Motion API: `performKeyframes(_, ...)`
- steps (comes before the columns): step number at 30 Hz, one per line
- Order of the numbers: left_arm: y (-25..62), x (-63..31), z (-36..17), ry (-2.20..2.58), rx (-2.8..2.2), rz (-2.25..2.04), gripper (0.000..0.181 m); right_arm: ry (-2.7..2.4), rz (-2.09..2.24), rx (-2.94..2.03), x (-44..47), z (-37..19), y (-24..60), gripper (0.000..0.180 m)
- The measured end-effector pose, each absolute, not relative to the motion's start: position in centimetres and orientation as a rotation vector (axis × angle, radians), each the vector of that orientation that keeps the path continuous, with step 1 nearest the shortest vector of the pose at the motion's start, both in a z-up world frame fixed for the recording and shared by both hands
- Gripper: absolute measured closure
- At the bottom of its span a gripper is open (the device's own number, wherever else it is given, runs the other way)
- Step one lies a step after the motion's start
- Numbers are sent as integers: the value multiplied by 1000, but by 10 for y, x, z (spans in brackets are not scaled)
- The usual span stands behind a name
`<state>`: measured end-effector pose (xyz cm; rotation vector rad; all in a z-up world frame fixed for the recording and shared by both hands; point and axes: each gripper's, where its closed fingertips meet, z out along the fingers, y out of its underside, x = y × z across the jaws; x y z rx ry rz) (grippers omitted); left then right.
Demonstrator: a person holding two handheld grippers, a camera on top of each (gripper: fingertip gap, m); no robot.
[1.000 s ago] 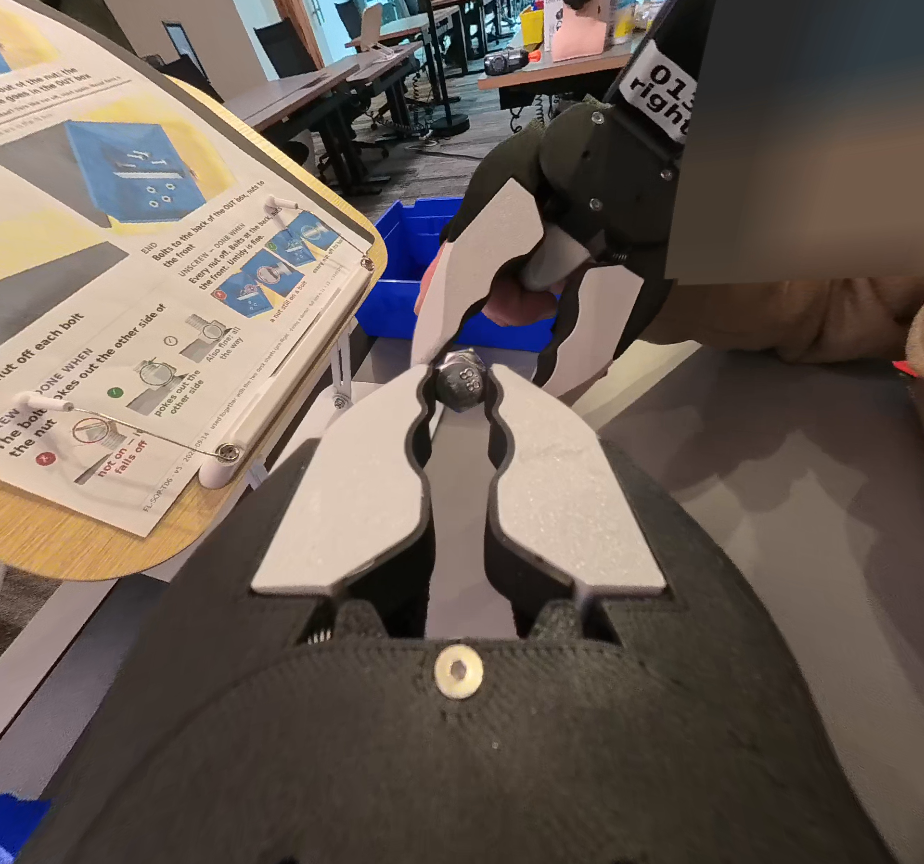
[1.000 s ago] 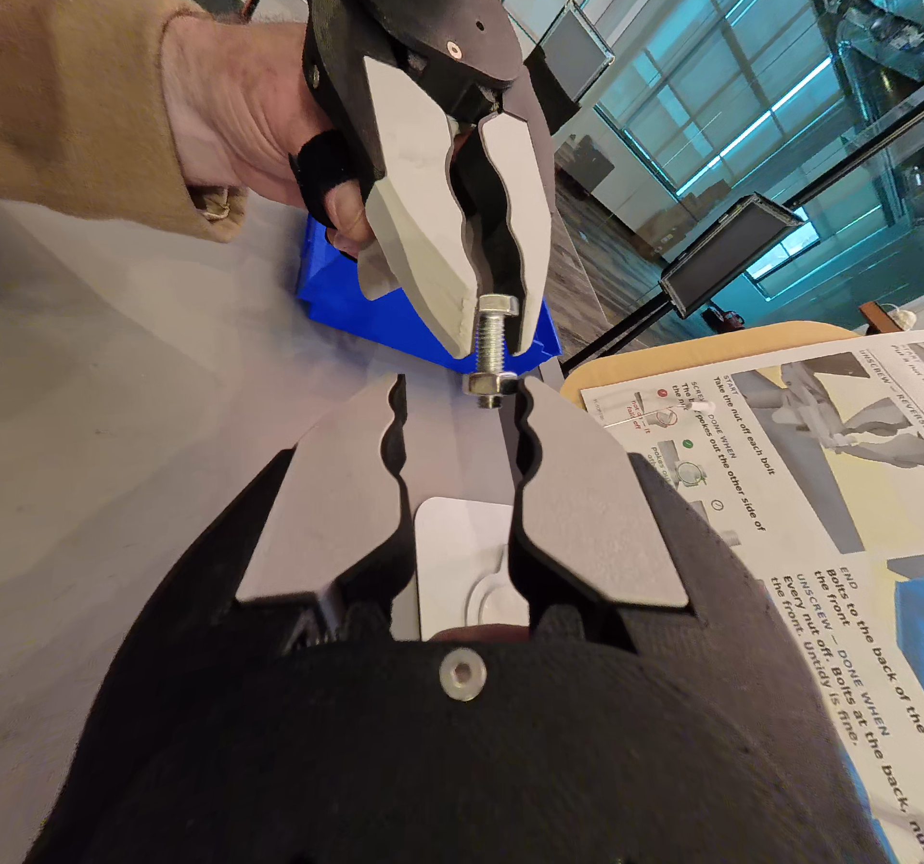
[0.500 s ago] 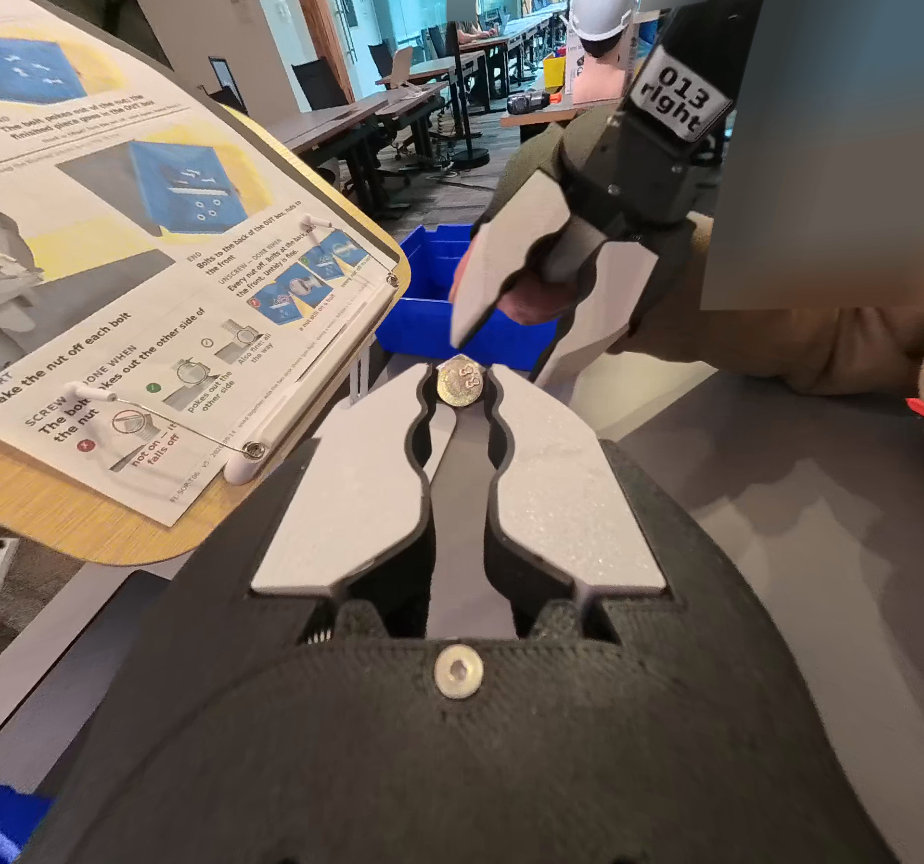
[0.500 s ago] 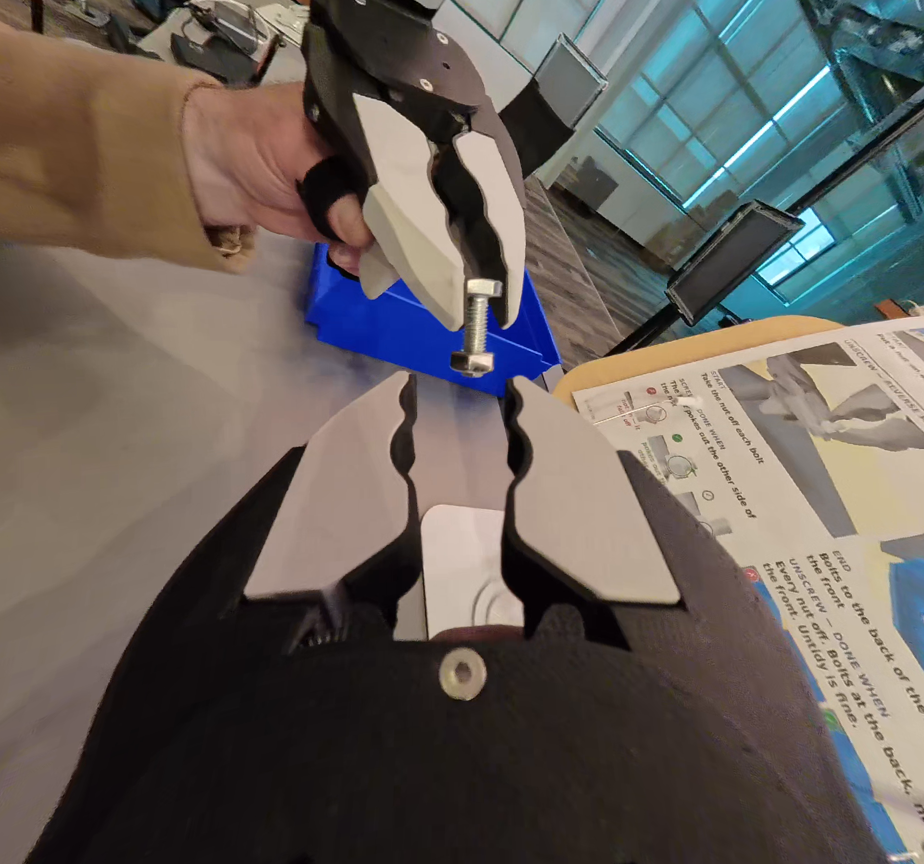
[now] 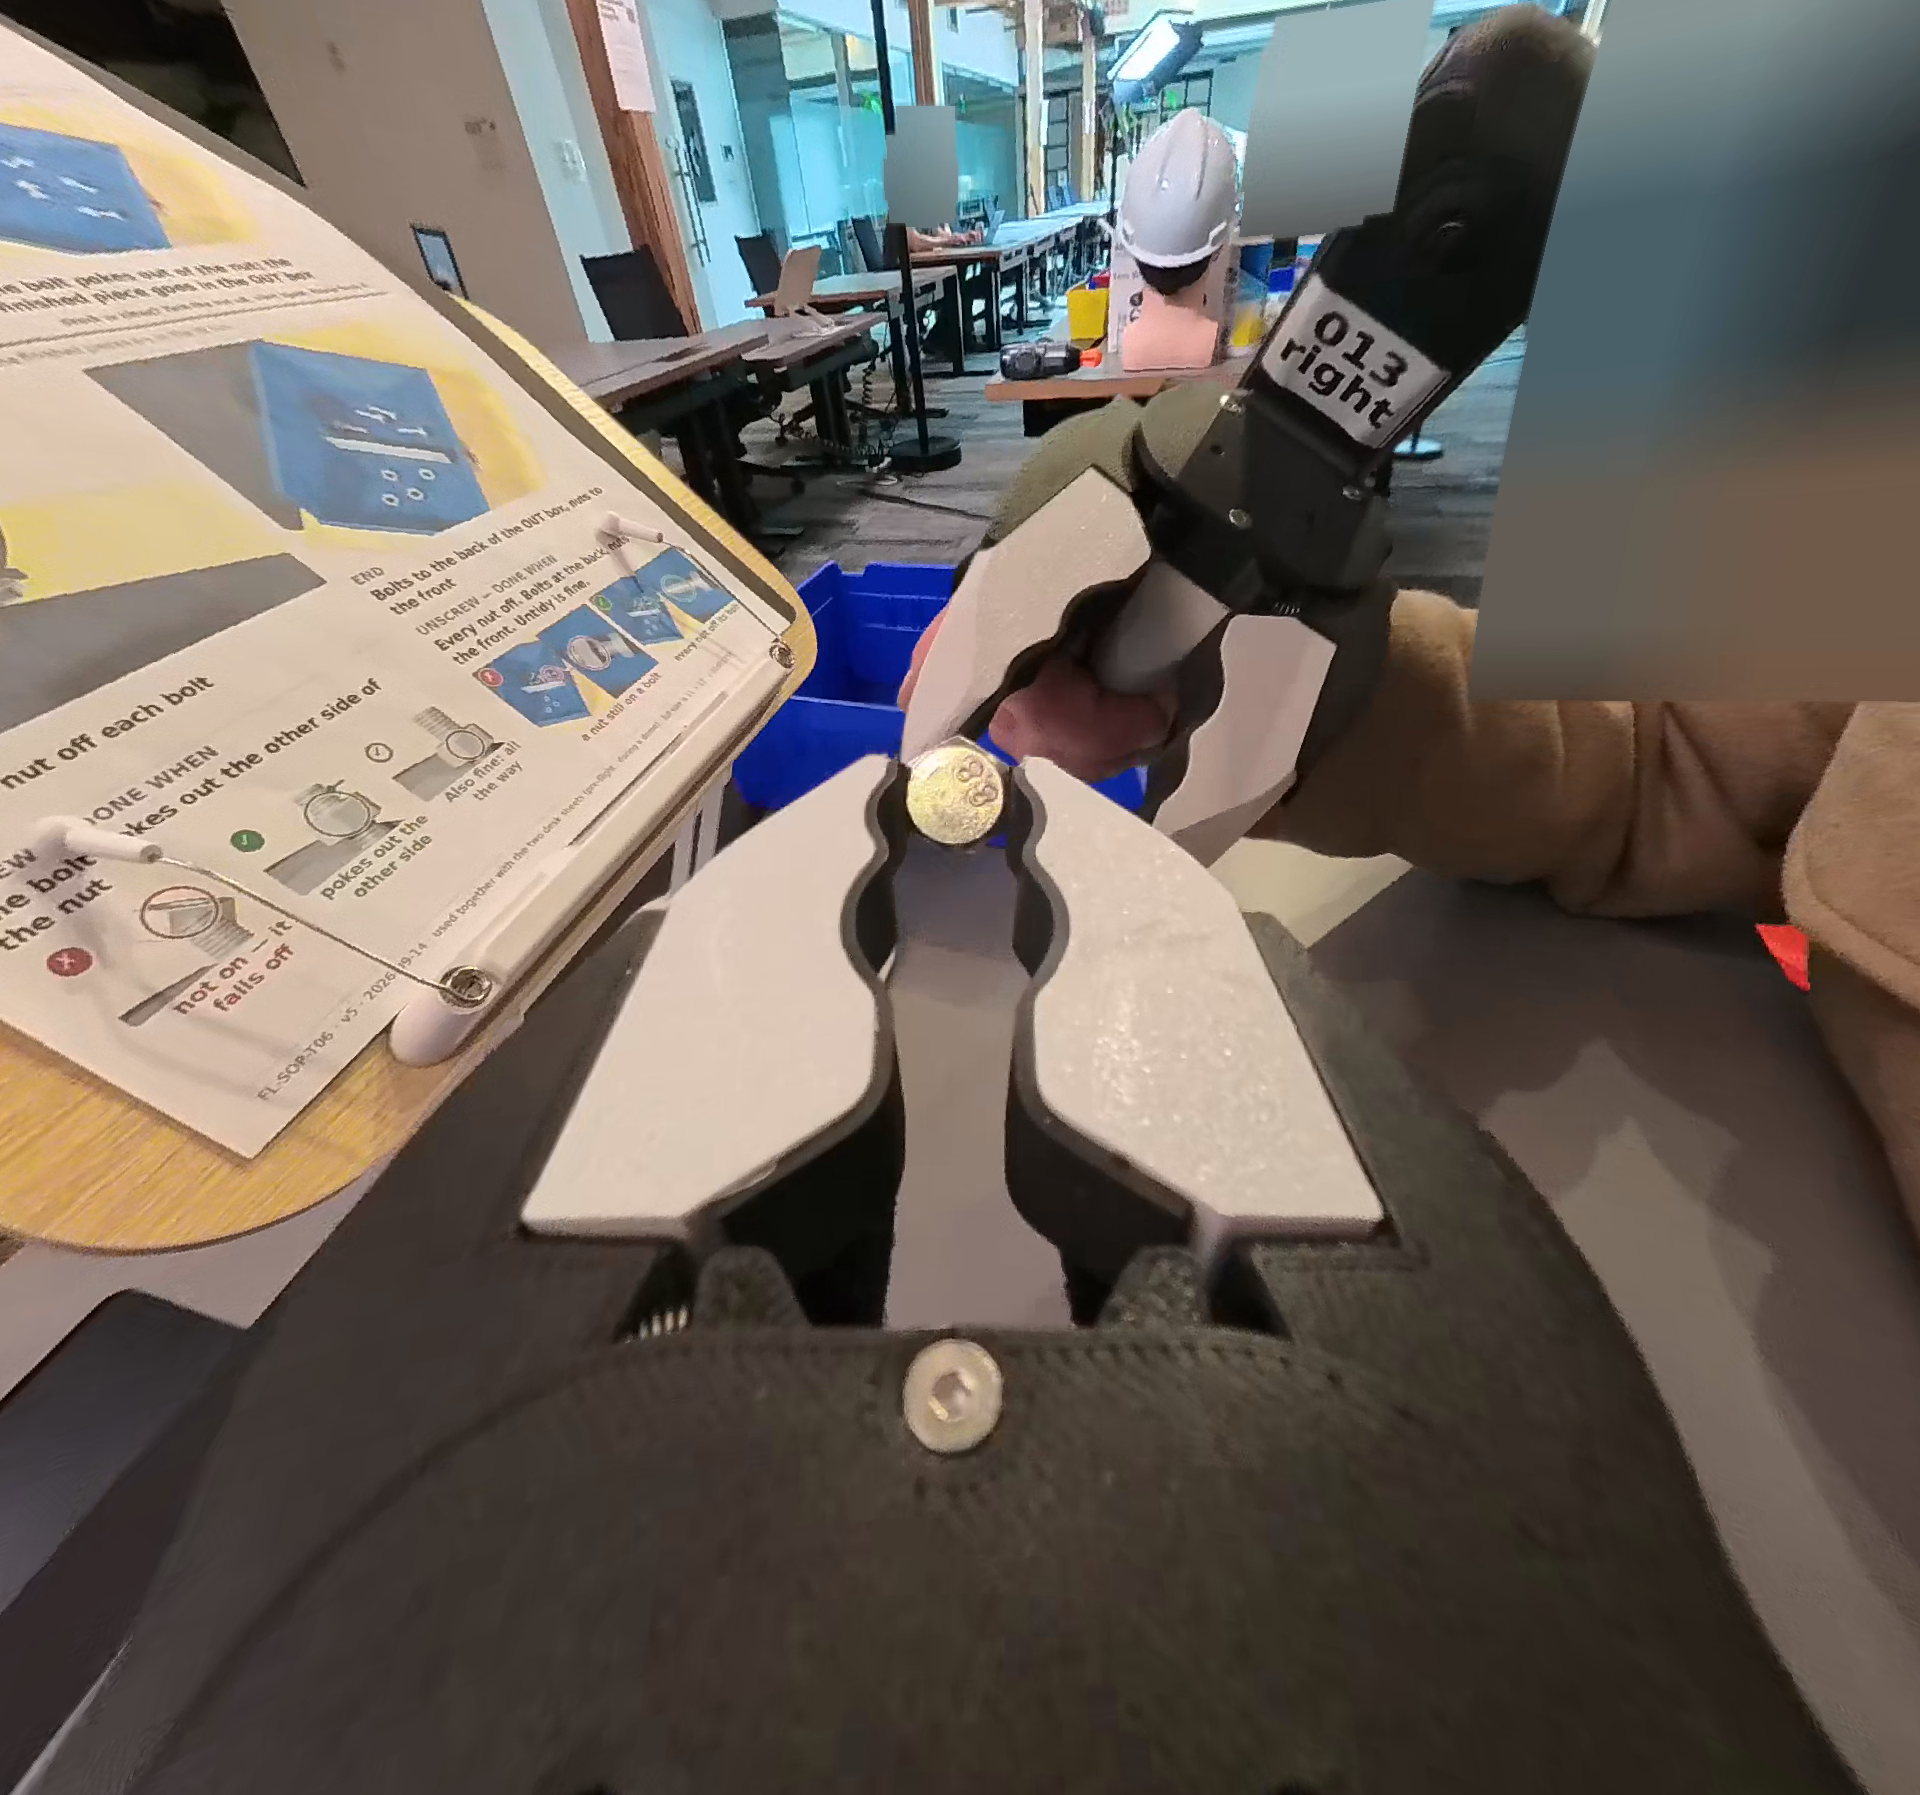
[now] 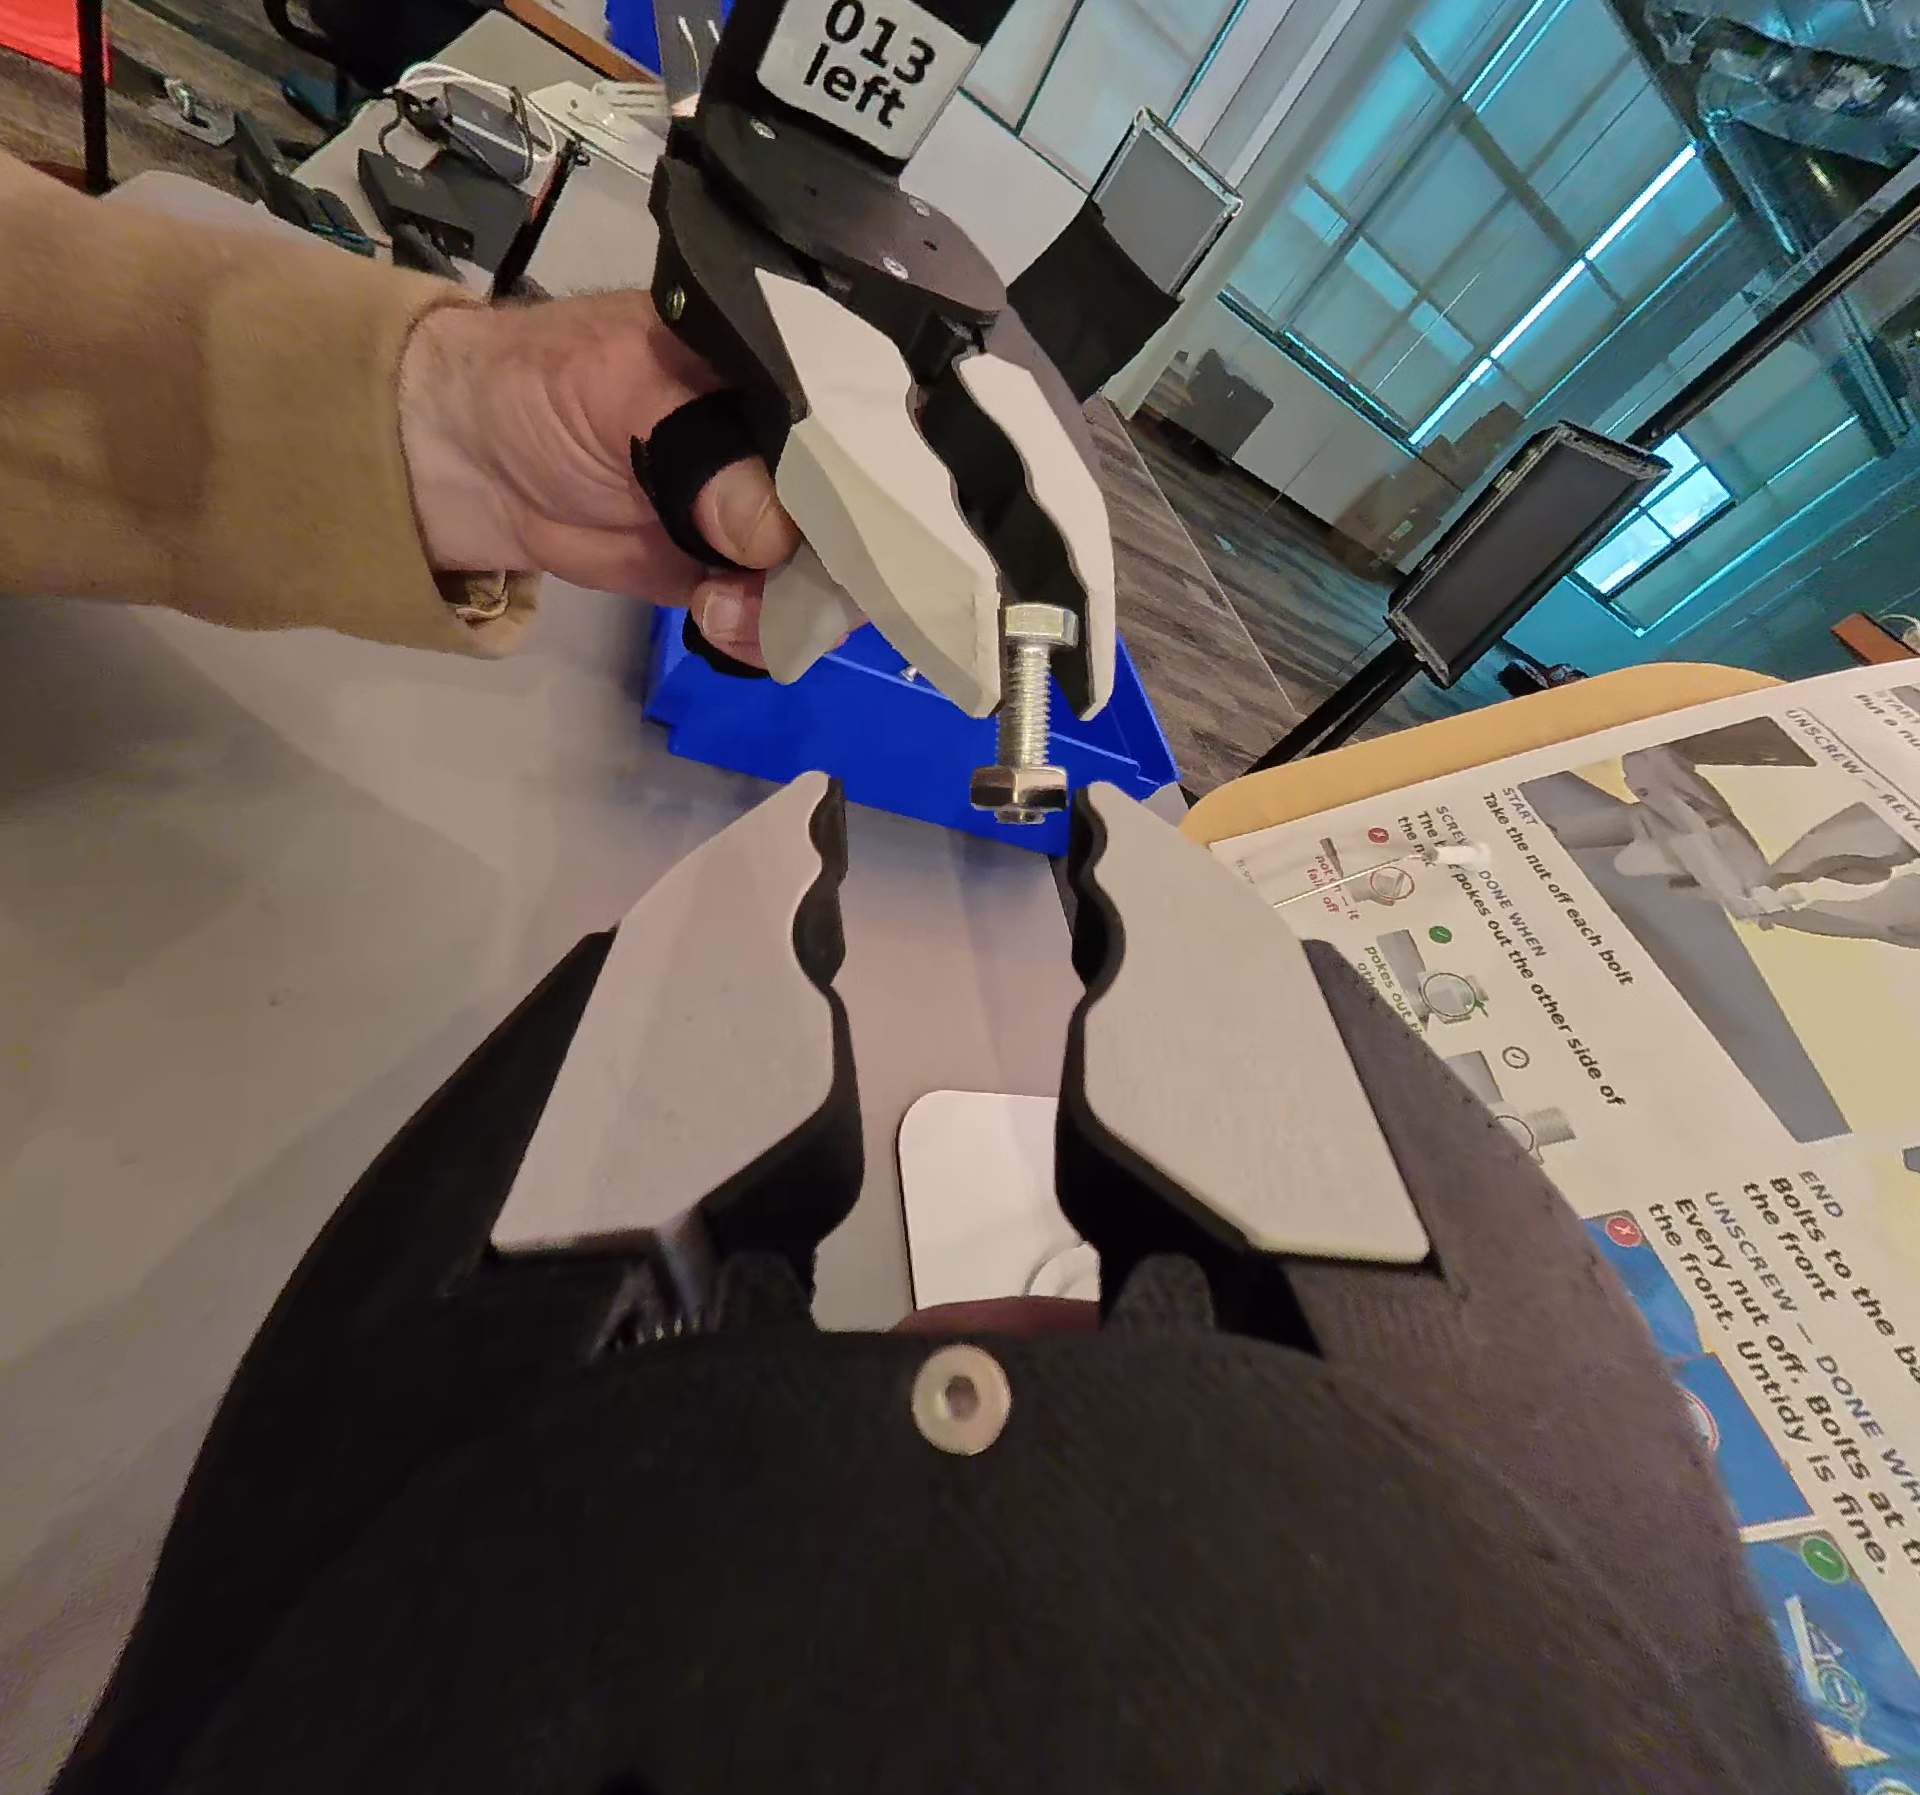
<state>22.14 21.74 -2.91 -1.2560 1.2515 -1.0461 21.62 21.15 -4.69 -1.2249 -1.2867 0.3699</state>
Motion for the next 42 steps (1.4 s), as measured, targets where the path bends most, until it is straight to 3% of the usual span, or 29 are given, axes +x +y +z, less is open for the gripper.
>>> performKeyframes(4,219,222,-29,1232,-1248,-1068,163,-1306,361,-1224,216,-48,209,136)
performKeyframes(5,217,221,-27,1226,-1238,-1085,163,-1328,381,-1211,216,-47,204,144)
performKeyframes(6,220,220,-25,1204,-1240,-1084,163,-1367,446,-1168,215,-45,193,169)
performKeyframes(7,223,219,-25,1190,-1244,-1071,163,-1387,535,-1124,214,-40,181,174)
performKeyframes(12,221,217,-21,1169,-1221,-1160,163,-1266,433,-1180,226,-30,204,150)
performKeyframes(17,217,220,-19,1146,-1188,-1229,163,-1263,420,-1229,217,-44,212,141)
performKeyframes(25,219,220,-21,1120,-1186,-1272,163,-1239,479,-1213,216,-38,208,143)
performKeyframes(27,222,217,-19,1095,-1182,-1275,163,-1279,553,-1163,216,-34,195,157)
performKeyframes(35,219,218,-17,1083,-1163,-1357,163,-1184,494,-1243,220,-38,218,142)
performKeyframes(42,218,221,-19,1074,-1159,-1389,163,-1175,527,-1235,214,-38,214,147)
